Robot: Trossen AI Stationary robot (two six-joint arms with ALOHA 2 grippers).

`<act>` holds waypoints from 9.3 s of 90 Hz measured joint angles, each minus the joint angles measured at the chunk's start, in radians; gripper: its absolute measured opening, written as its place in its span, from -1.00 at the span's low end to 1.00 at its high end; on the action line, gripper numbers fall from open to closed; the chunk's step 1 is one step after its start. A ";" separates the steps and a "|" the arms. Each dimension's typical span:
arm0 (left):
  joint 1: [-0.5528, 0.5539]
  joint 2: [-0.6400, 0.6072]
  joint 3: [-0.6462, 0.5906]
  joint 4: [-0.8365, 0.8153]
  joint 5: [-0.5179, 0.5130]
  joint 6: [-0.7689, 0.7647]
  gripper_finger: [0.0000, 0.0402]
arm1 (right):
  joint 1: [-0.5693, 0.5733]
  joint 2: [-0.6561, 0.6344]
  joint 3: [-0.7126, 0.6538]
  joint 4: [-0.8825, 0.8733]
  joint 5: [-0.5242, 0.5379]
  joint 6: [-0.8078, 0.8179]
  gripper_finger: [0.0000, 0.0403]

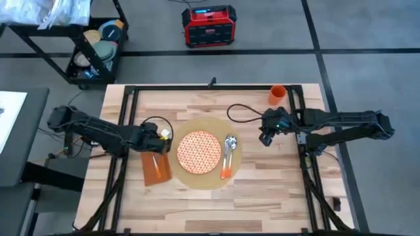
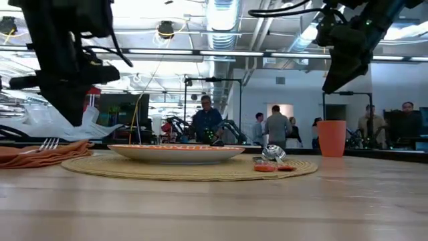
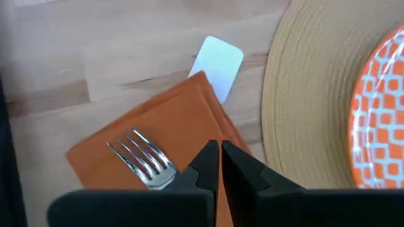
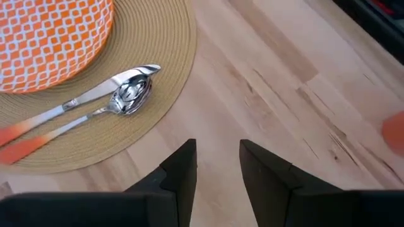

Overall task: Set table place
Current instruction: Adjust the table napkin, then move the orange cup to the top right of the placemat, then return to Home Position

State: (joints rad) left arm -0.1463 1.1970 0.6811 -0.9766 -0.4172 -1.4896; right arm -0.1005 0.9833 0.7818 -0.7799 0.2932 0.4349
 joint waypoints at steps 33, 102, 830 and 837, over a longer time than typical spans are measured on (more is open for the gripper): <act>0.086 0.151 0.000 0.134 0.073 0.160 -1.00 | 0.000 0.000 0.000 0.000 0.000 -0.002 -0.47; 0.101 0.236 0.169 0.055 0.092 0.349 -1.00 | 0.000 0.000 0.000 -0.027 -0.002 -0.025 -0.47; 0.275 -0.842 -0.570 1.138 0.286 0.953 -1.00 | 0.022 -0.855 -0.623 0.649 -0.353 0.114 -0.68; 0.250 -0.842 -0.608 1.193 0.285 0.956 -1.00 | 0.084 -0.886 -0.645 0.658 -0.277 0.095 -0.68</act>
State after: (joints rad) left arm 0.1033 0.3546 0.0736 0.2164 -0.1321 -0.5333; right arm -0.0169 0.0972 0.1365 -0.1219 0.0165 0.5299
